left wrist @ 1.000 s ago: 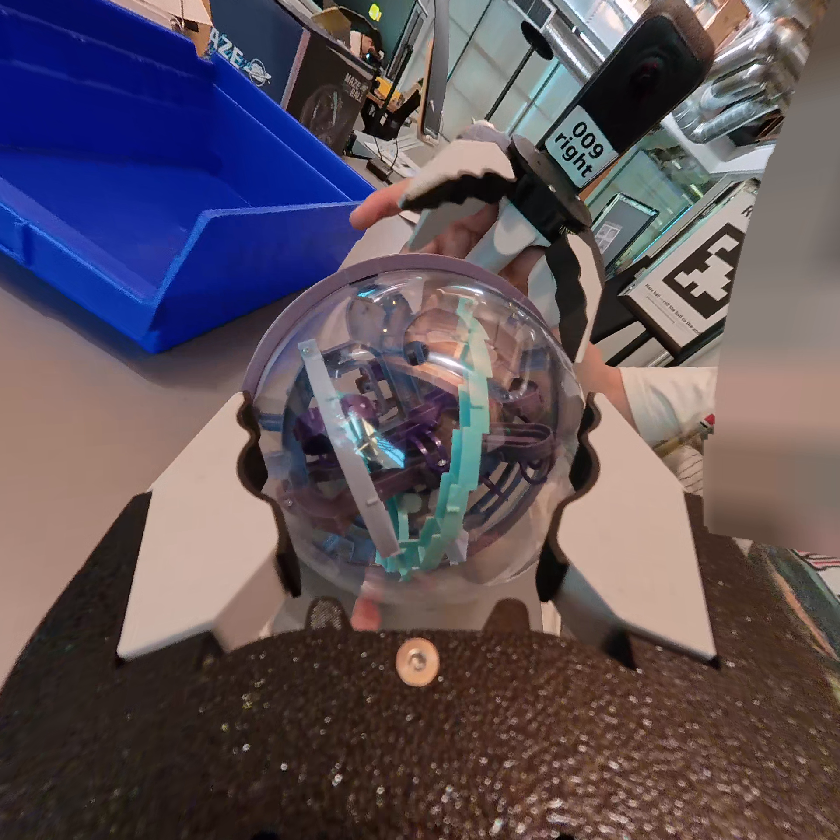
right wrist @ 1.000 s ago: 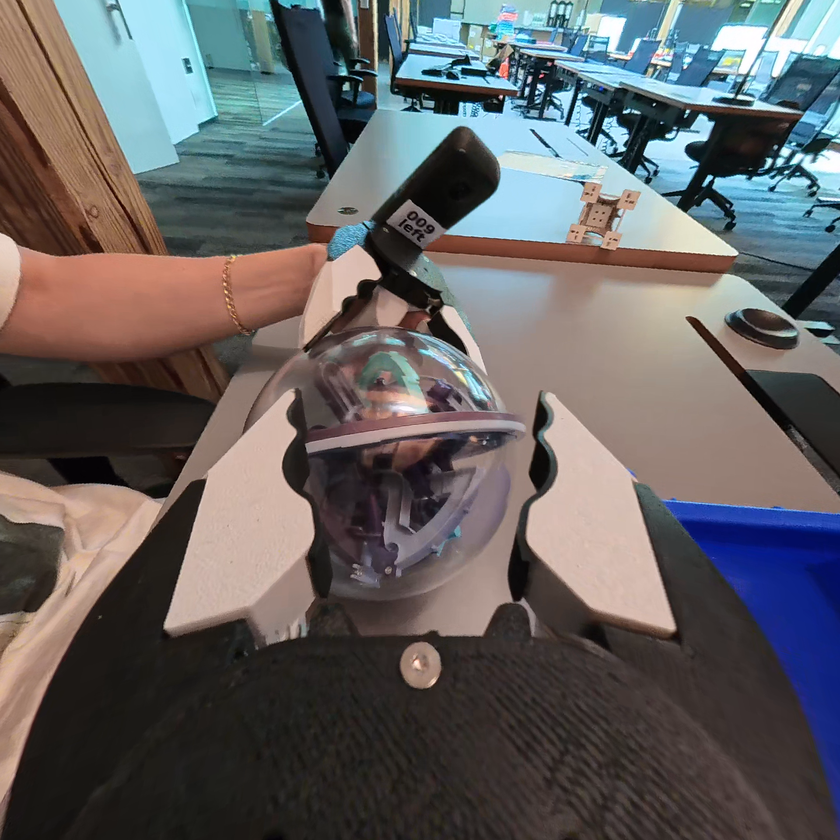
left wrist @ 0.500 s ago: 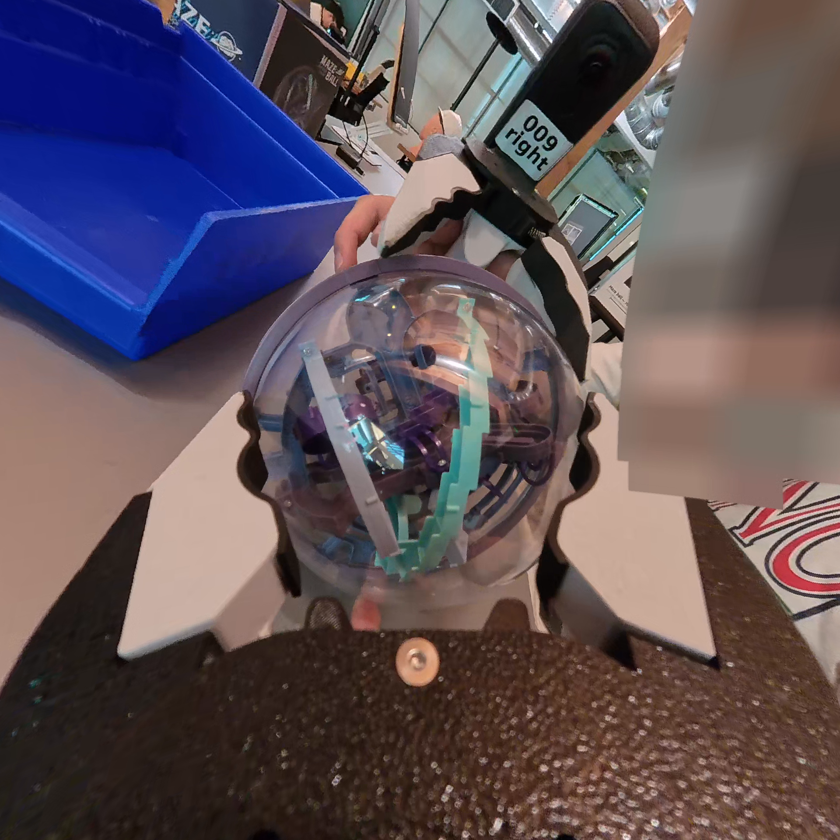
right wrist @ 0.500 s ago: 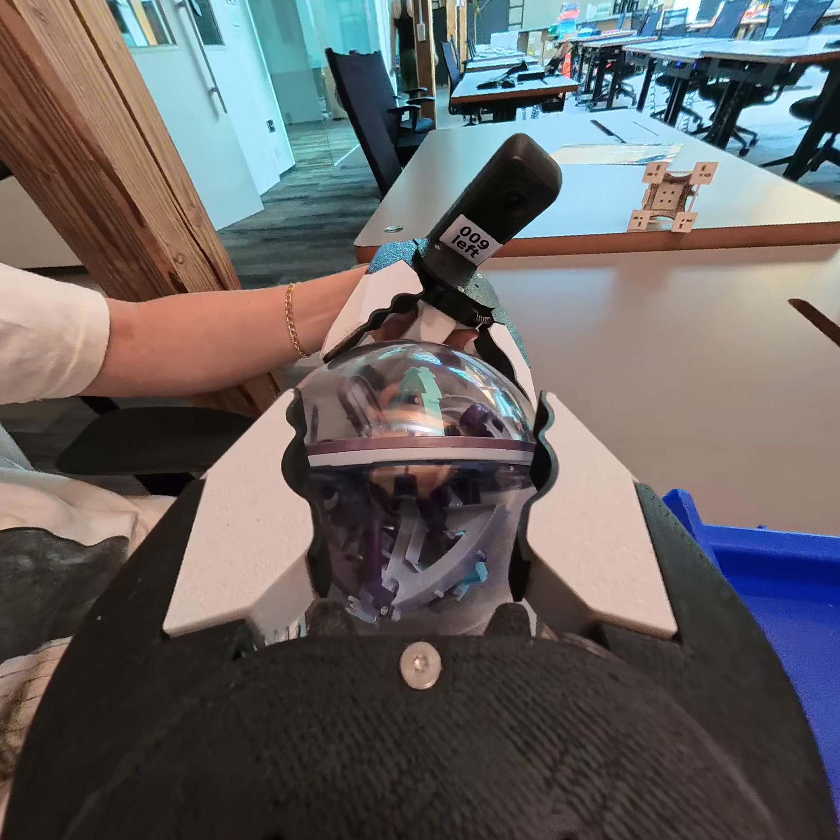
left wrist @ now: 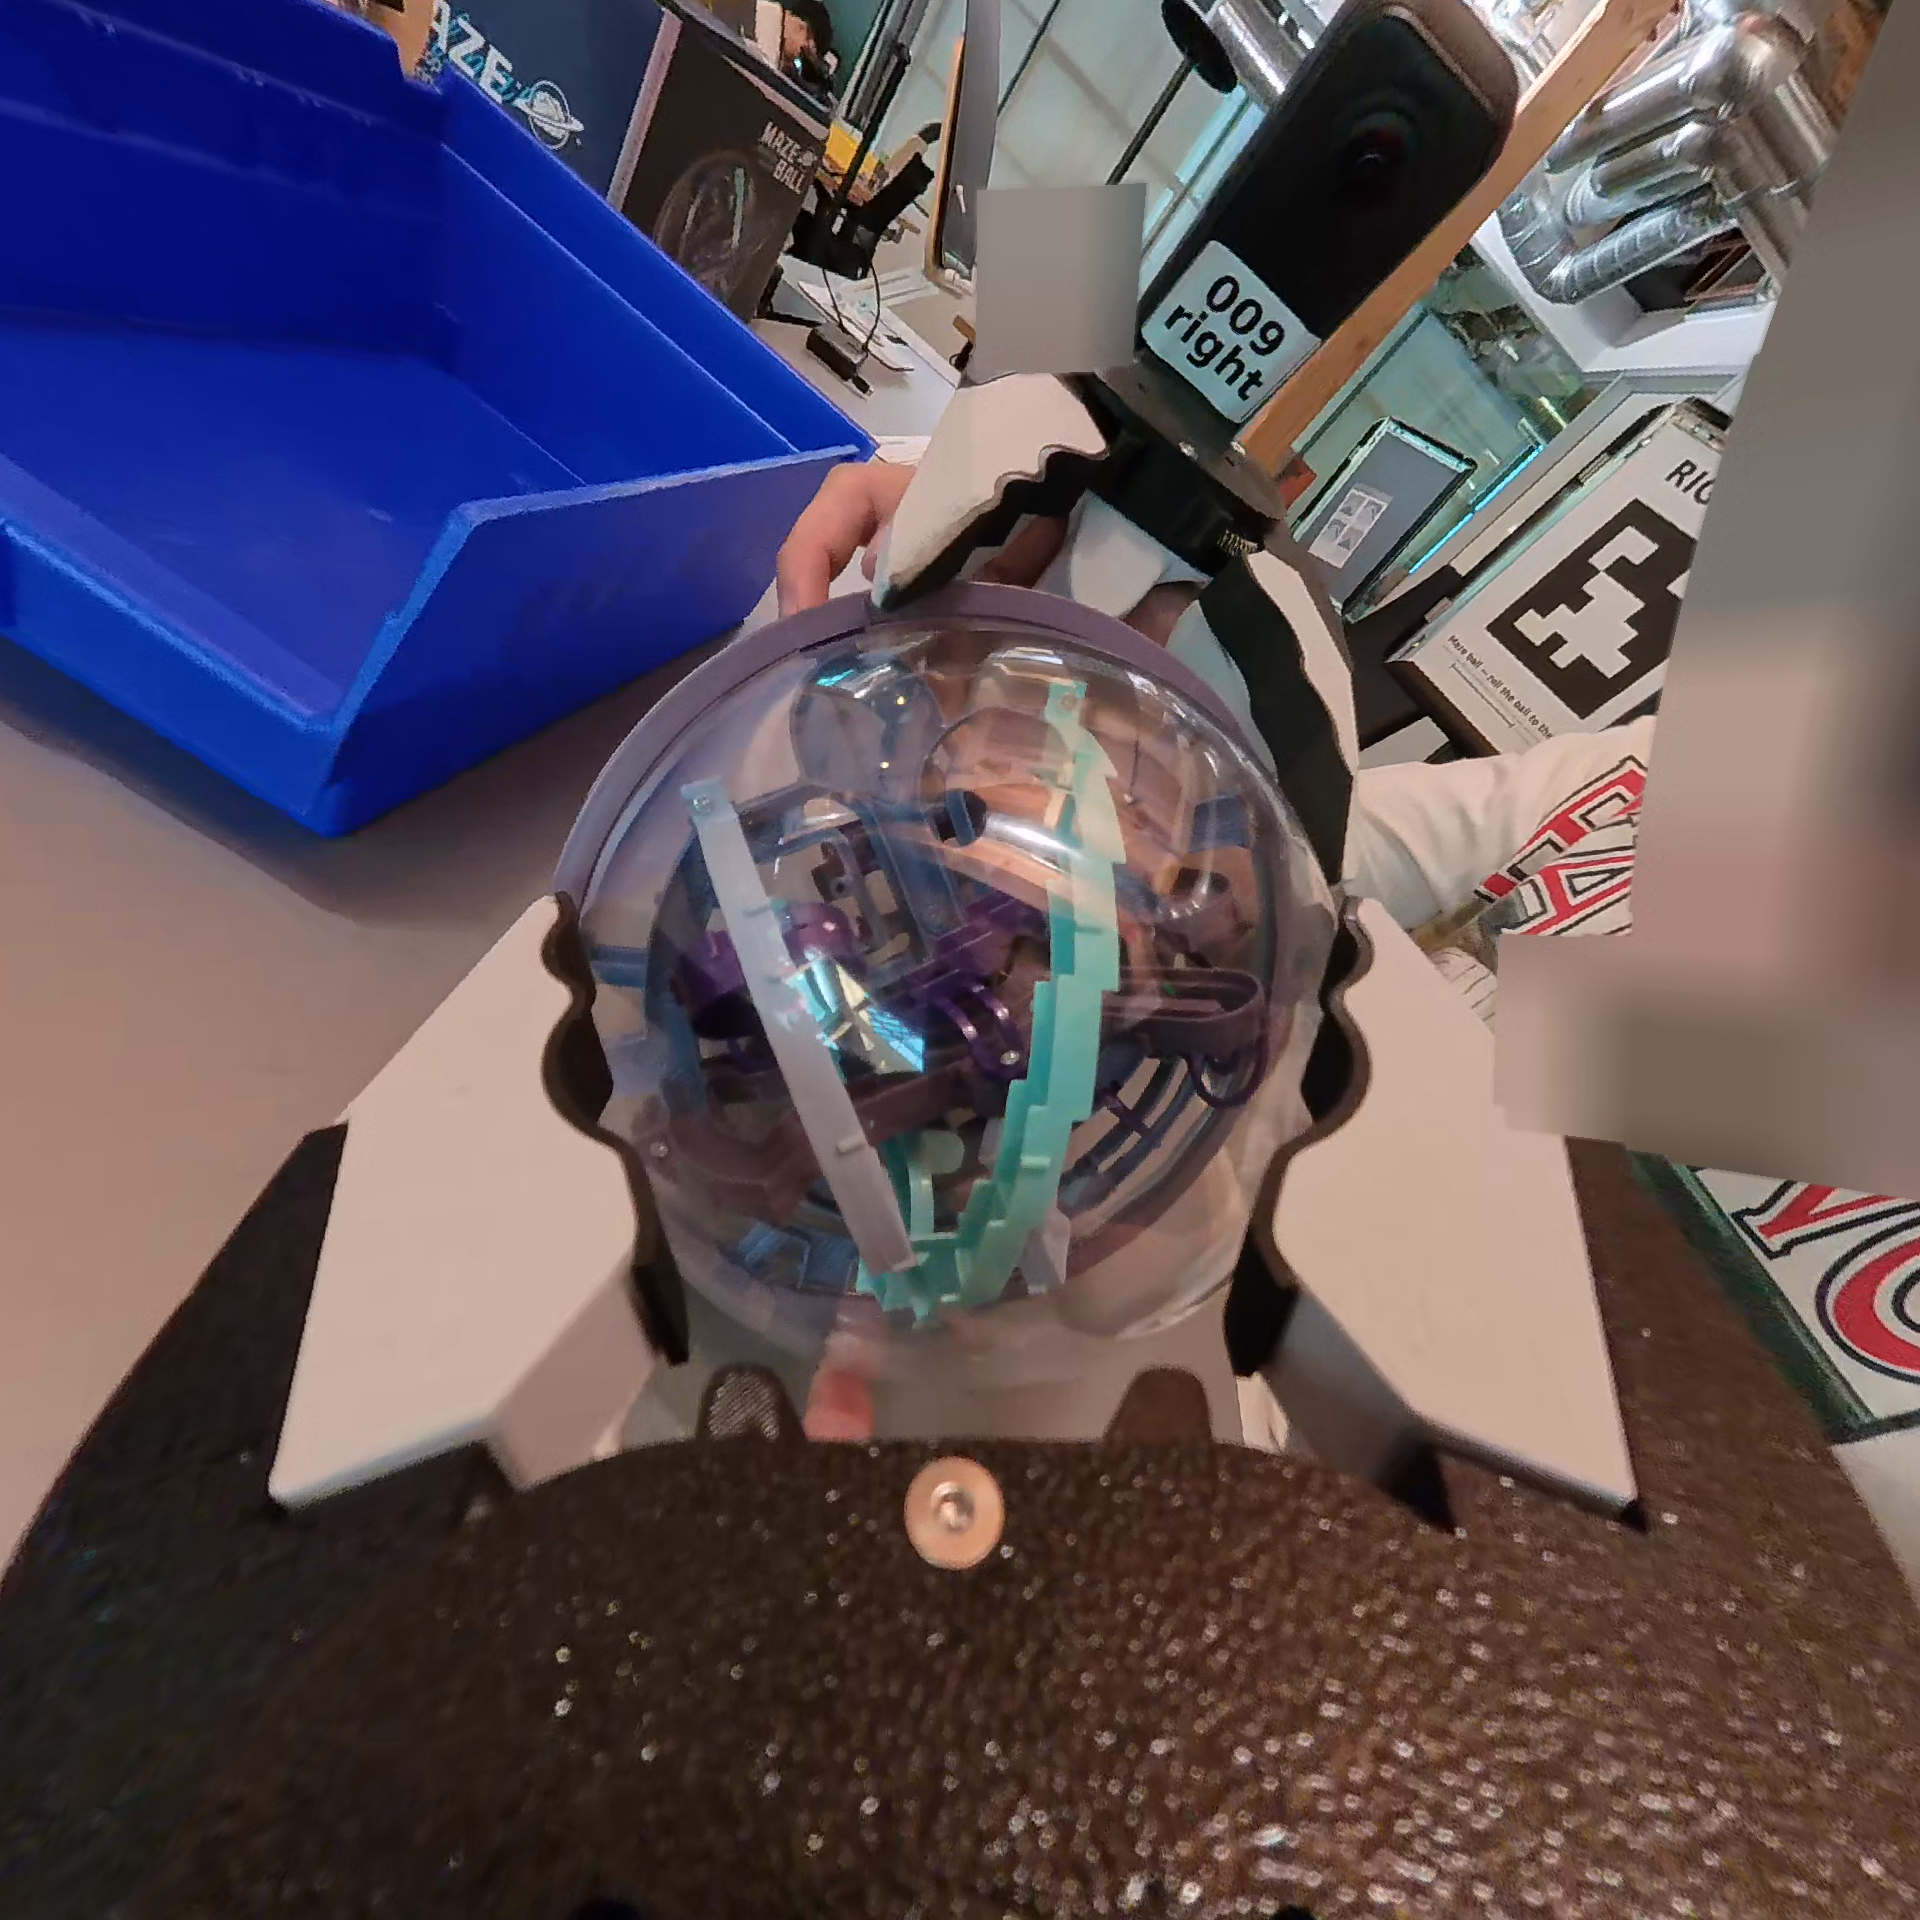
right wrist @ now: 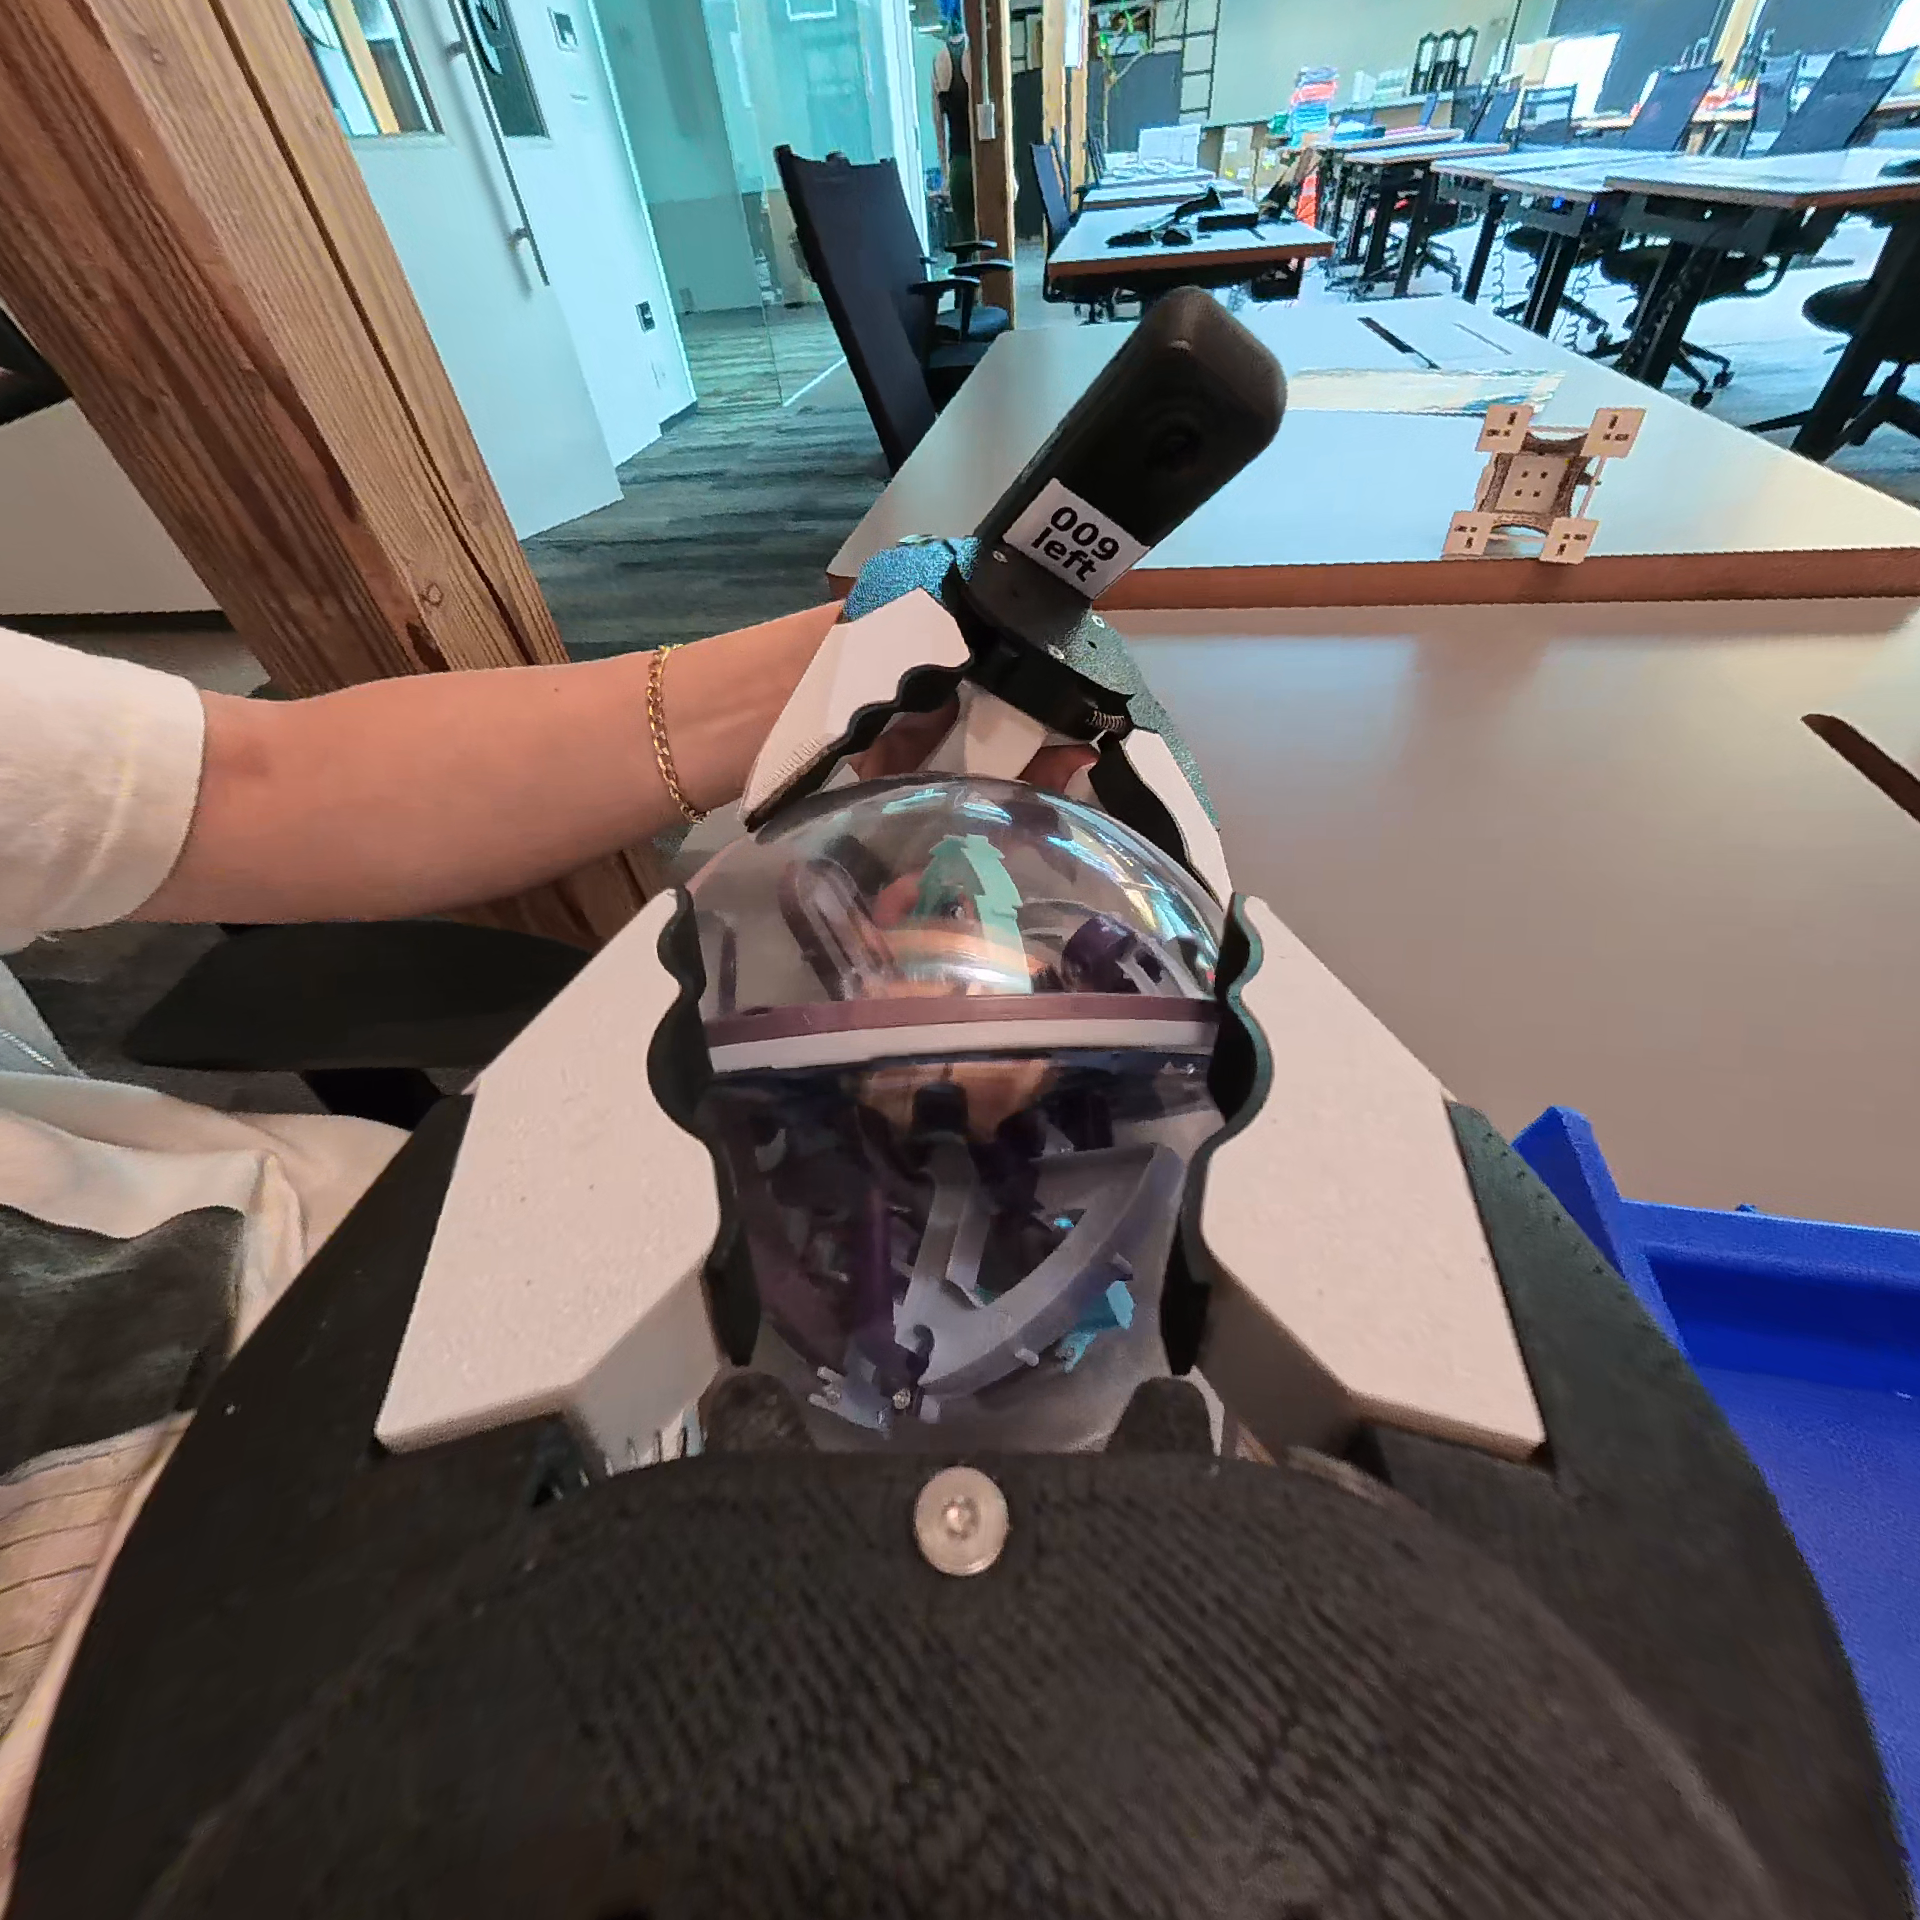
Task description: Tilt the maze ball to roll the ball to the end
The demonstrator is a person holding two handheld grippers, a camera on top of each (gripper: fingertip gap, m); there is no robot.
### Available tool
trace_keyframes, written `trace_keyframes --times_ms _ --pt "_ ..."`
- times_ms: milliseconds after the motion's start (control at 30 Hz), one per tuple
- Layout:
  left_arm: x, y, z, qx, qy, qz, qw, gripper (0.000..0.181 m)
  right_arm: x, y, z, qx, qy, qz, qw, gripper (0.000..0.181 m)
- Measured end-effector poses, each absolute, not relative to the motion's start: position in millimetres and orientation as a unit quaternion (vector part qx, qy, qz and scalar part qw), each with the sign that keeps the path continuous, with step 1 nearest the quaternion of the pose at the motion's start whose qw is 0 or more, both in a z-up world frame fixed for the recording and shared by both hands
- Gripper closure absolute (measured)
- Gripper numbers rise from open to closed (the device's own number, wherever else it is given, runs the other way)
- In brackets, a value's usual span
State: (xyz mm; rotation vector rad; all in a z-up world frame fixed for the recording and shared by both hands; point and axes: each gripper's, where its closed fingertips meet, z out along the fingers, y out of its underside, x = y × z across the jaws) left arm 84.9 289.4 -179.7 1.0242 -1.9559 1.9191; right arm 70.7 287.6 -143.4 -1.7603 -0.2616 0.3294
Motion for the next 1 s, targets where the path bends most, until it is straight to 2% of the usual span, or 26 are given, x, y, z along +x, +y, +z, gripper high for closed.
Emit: trace_keyframes --times_ms 333,833,1000 --pt "92.2 290.0 -181.0 0.363 -0.655 0.652 0.122 0.047 80.7 281.3 -137.3 -0.775 -0.130 0.069 0.615 0.081" --pt "95.4 296.1 -181.8 0.377 -0.628 0.669 0.129 0.049 78.9 285.0 -139.4 -0.777 -0.133 0.077 0.611 0.086" --pt "95.0 296.2 -182.0 0.376 -0.629 0.668 0.129 0.049 82.5 279.7 -134.3 -0.779 -0.148 0.039 0.608 0.089"
